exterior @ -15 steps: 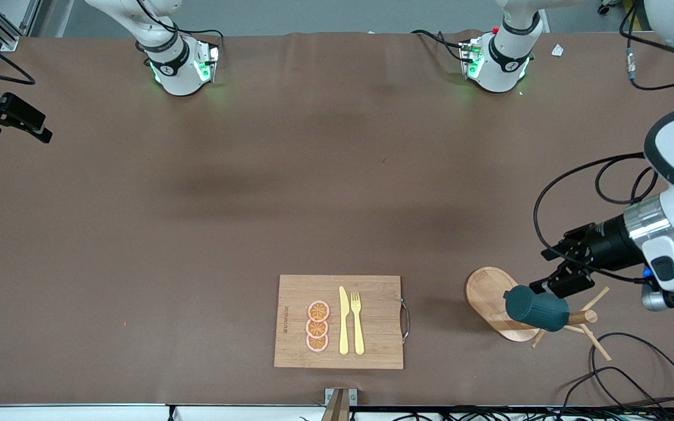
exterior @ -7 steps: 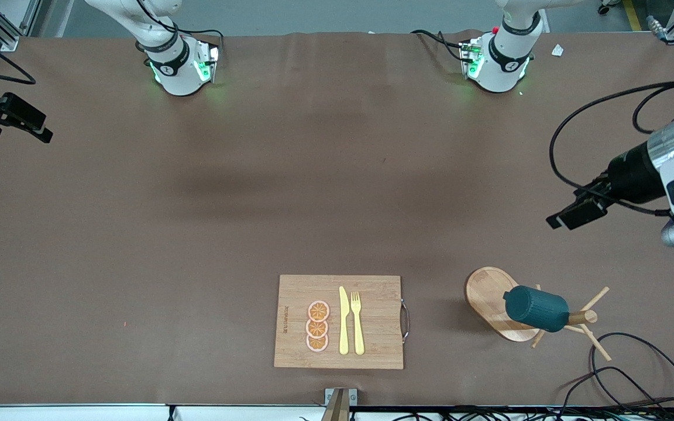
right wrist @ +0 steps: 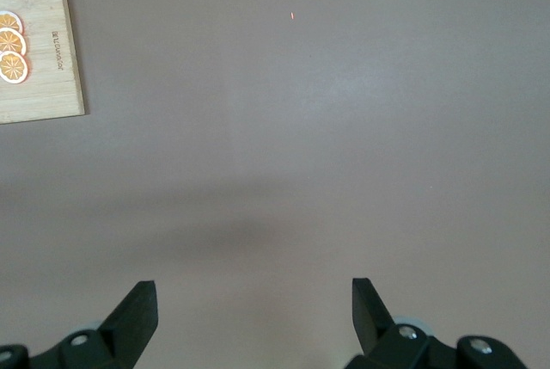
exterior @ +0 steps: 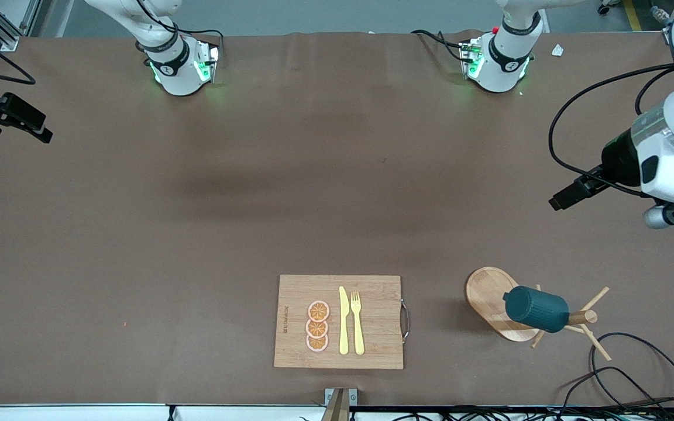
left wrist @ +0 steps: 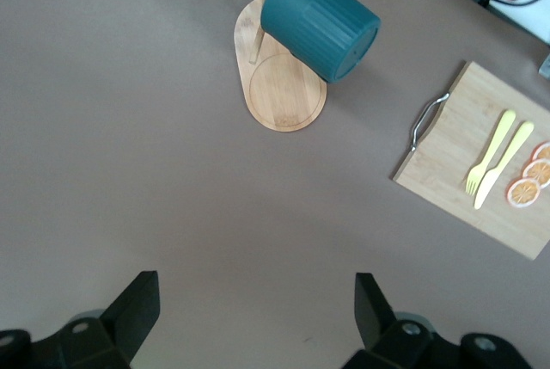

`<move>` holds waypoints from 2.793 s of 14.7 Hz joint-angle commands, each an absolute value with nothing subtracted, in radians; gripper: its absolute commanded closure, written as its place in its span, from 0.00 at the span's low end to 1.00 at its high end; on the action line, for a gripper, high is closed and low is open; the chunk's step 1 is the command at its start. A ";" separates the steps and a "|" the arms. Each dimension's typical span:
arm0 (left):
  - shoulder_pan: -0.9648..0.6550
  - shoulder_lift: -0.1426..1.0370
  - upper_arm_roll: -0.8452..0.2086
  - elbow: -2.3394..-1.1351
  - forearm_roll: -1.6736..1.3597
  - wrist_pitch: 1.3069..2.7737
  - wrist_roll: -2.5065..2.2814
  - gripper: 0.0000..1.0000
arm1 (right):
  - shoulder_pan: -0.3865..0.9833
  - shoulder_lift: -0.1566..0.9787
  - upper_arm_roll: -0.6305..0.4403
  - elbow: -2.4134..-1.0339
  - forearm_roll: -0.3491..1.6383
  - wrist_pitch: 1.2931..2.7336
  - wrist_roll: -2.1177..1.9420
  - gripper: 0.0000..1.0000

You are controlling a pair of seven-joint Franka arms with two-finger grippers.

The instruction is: Pass cup and hang on rack

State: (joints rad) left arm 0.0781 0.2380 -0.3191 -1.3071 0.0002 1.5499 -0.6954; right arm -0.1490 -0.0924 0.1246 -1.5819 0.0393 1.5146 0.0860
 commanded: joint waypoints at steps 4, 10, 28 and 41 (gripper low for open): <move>0.092 0.186 -0.319 -1.322 0.044 1.536 -0.589 0.00 | -0.160 -0.100 0.135 -1.583 0.044 1.516 0.080 0.00; 0.094 0.146 -0.295 -1.333 0.046 1.517 -0.385 0.00 | -0.160 -0.100 0.133 -1.585 0.044 1.513 0.080 0.00; 0.000 -0.140 -0.115 -1.663 0.002 1.494 -0.150 0.00 | -0.163 -0.100 0.133 -1.585 0.044 1.516 0.080 0.00; 0.003 -0.094 -0.123 -1.618 0.038 1.494 -0.143 0.00 | -0.161 -0.100 0.133 -1.585 0.044 1.514 0.080 0.00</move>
